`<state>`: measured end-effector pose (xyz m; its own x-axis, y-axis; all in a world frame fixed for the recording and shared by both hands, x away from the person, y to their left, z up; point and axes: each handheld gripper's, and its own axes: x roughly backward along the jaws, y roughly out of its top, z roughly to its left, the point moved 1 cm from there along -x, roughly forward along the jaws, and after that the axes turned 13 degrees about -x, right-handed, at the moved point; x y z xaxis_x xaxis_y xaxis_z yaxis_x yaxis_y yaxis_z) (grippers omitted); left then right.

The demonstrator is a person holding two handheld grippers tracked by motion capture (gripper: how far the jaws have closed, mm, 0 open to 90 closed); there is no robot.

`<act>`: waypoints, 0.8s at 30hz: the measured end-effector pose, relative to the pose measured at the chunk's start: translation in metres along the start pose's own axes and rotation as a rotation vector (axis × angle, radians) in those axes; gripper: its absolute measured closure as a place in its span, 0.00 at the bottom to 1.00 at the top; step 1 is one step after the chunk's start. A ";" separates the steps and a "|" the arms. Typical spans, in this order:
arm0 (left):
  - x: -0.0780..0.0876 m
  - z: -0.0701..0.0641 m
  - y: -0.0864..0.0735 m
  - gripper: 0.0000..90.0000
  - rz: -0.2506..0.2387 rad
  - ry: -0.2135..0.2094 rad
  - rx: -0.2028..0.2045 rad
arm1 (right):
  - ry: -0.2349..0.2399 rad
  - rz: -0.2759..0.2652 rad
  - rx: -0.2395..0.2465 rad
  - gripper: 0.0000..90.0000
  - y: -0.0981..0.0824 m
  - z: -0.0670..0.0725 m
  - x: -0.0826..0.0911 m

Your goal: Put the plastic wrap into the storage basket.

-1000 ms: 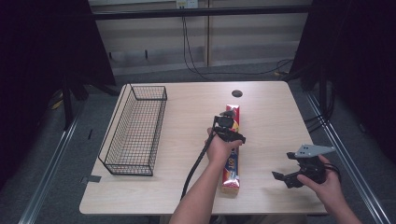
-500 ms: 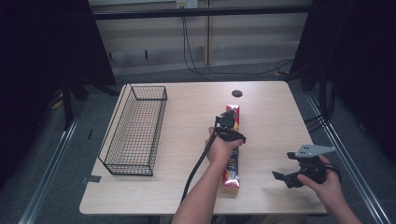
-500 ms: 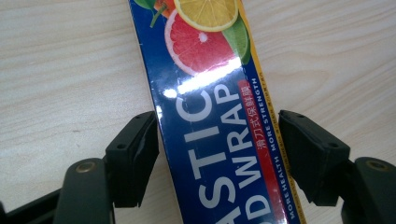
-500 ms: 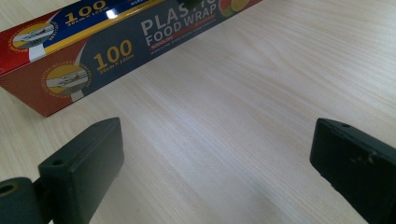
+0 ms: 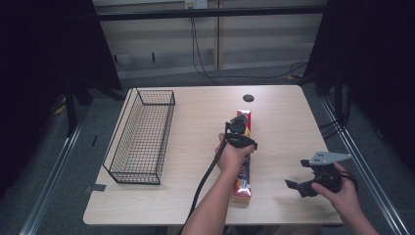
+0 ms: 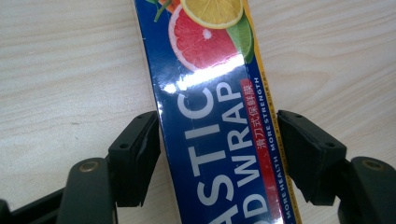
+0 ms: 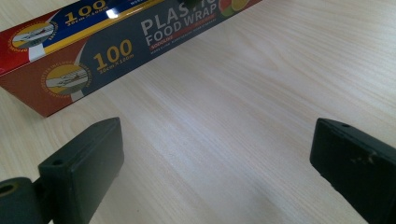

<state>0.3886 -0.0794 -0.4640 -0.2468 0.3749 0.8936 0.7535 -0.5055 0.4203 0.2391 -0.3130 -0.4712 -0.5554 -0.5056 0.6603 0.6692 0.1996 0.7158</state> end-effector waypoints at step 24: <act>0.012 0.002 0.002 0.49 0.122 0.096 0.044 | 0.001 -0.002 0.002 0.03 0.000 0.000 0.000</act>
<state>0.3889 -0.0741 -0.4526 -0.2078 0.2355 0.9494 0.8069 -0.5074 0.3025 0.2391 -0.3126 -0.4711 -0.5567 -0.5065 0.6584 0.6668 0.2002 0.7179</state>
